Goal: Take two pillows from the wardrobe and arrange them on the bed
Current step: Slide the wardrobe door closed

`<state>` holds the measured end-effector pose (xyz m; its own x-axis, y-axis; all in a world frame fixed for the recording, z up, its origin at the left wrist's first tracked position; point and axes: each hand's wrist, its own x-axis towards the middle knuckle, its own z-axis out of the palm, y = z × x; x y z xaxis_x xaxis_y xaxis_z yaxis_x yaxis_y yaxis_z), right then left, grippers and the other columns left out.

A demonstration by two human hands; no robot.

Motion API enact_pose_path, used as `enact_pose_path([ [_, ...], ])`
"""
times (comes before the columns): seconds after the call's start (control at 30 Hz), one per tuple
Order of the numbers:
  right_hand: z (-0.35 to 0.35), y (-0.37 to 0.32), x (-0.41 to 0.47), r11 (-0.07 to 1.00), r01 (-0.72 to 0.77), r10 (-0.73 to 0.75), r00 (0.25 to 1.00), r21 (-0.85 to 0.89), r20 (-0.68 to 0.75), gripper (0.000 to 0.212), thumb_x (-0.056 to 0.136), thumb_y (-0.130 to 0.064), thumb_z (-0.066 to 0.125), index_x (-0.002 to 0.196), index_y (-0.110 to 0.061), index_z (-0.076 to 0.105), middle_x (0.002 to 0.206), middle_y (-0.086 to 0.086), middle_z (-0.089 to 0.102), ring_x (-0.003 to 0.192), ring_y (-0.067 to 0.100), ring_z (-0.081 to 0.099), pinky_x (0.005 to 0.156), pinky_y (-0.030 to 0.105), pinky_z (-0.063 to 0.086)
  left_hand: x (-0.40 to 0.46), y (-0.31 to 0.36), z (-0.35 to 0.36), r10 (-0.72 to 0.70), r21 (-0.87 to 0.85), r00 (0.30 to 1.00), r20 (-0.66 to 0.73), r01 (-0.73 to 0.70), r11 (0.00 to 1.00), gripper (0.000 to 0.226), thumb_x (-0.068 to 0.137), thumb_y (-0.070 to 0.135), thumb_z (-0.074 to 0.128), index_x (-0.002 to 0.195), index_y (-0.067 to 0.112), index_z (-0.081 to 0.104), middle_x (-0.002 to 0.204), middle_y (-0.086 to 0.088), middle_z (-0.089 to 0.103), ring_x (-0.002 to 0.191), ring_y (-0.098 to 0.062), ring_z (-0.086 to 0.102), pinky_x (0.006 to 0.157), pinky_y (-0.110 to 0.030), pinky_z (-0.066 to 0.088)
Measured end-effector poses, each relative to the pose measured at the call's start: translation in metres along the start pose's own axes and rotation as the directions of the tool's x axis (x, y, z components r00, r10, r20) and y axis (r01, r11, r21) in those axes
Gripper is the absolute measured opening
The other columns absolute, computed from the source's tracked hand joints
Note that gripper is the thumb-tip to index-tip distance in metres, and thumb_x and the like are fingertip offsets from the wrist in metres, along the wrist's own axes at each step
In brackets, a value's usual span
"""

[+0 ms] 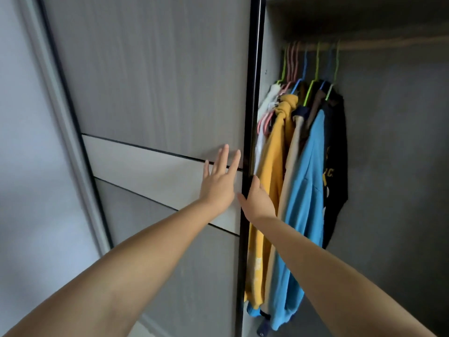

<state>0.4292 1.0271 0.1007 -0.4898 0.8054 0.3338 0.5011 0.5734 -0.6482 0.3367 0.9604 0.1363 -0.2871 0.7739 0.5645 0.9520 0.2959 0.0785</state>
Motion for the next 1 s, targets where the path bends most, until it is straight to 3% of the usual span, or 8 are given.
enact_pose_path([
  [0.1,0.010,-0.001,0.008,0.997,-0.039,0.045,0.995,0.072,-0.086,0.060,0.094,-0.028,0.052,0.144,-0.013,0.022,0.112,0.012,0.062,0.086,0.023,0.064,0.064,0.033,0.054,0.016,-0.018,0.006,0.147,0.036,0.986,-0.082,-0.144,0.989,0.101,0.075,-0.012,0.049,0.151,0.028,-0.004,0.160,-0.006,-0.019,0.147,-0.020,-0.017,0.115,-0.050,-0.012],
  [0.17,0.012,0.003,0.009,0.997,-0.043,0.048,0.994,0.057,-0.096,0.058,0.095,-0.030,0.051,0.142,-0.013,0.024,0.099,0.011,0.064,0.075,0.020,0.063,0.052,0.024,0.044,0.021,-0.028,0.010,0.227,0.062,0.968,-0.104,-0.221,0.973,0.103,0.072,-0.014,0.046,0.151,0.029,-0.003,0.160,-0.004,-0.017,0.143,-0.017,-0.024,0.113,-0.053,-0.014],
  [0.3,0.011,0.007,0.005,0.996,-0.081,0.086,0.988,0.046,-0.131,0.056,0.096,-0.030,0.050,0.143,-0.015,0.024,0.121,0.017,0.062,0.100,0.029,0.065,0.069,0.030,0.051,0.023,-0.023,0.014,0.314,0.041,0.922,-0.225,-0.313,0.949,0.090,0.071,-0.010,0.053,0.150,0.017,0.020,0.162,-0.007,0.005,0.146,-0.020,-0.007,0.112,-0.061,-0.005],
  [0.4,0.005,0.005,-0.004,0.994,-0.109,0.109,0.979,0.008,-0.170,0.056,0.096,-0.029,0.050,0.144,-0.014,0.024,0.122,0.018,0.062,0.103,0.030,0.064,0.073,0.034,0.051,0.020,-0.010,0.016,0.351,0.002,0.896,-0.272,-0.364,0.931,0.084,0.071,-0.009,0.060,0.147,0.010,0.030,0.160,-0.010,0.016,0.147,-0.027,0.010,0.110,-0.064,0.001],
  [0.5,-0.009,0.010,-0.016,0.987,-0.156,0.145,0.970,-0.043,-0.193,0.056,0.097,-0.029,0.048,0.144,-0.014,0.024,0.123,0.016,0.060,0.103,0.029,0.062,0.070,0.031,0.046,0.019,0.002,0.010,0.382,-0.007,0.890,-0.249,-0.396,0.918,0.080,0.073,-0.006,0.058,0.146,0.012,0.032,0.160,-0.009,0.016,0.148,-0.028,0.012,0.110,-0.065,0.002],
  [0.7,-0.049,0.032,-0.043,0.948,-0.276,0.233,0.941,-0.160,-0.243,0.042,0.095,-0.032,0.045,0.131,-0.013,0.033,0.086,0.005,0.056,0.077,0.029,0.057,0.065,0.038,0.047,0.025,0.019,-0.002,0.534,0.114,0.828,-0.172,-0.521,0.846,0.085,0.076,0.013,0.061,0.150,0.025,0.021,0.161,-0.009,0.008,0.149,-0.028,0.008,0.109,-0.068,0.003],
  [0.83,-0.077,0.053,-0.064,0.898,-0.380,0.291,0.891,-0.221,-0.350,0.043,0.095,-0.034,0.044,0.132,-0.017,0.032,0.112,0.009,0.064,0.096,0.036,0.061,0.076,0.041,0.049,0.026,0.013,0.009,0.519,0.100,0.848,-0.104,-0.510,0.854,0.100,0.079,0.035,0.067,0.152,0.024,0.001,0.155,-0.005,-0.021,0.143,-0.024,-0.019,0.111,-0.066,-0.002],
  [1.0,-0.109,0.079,-0.094,0.870,-0.485,0.373,0.769,-0.093,-0.519,0.059,0.097,-0.029,0.045,0.149,-0.029,0.016,0.138,0.005,0.053,0.118,0.030,0.057,0.089,0.046,0.052,0.024,0.012,0.013,0.535,0.127,0.834,-0.135,-0.521,0.844,0.108,0.059,0.037,0.085,0.149,0.018,0.028,0.158,-0.015,0.021,0.145,-0.031,0.022,0.107,-0.069,0.018],
])
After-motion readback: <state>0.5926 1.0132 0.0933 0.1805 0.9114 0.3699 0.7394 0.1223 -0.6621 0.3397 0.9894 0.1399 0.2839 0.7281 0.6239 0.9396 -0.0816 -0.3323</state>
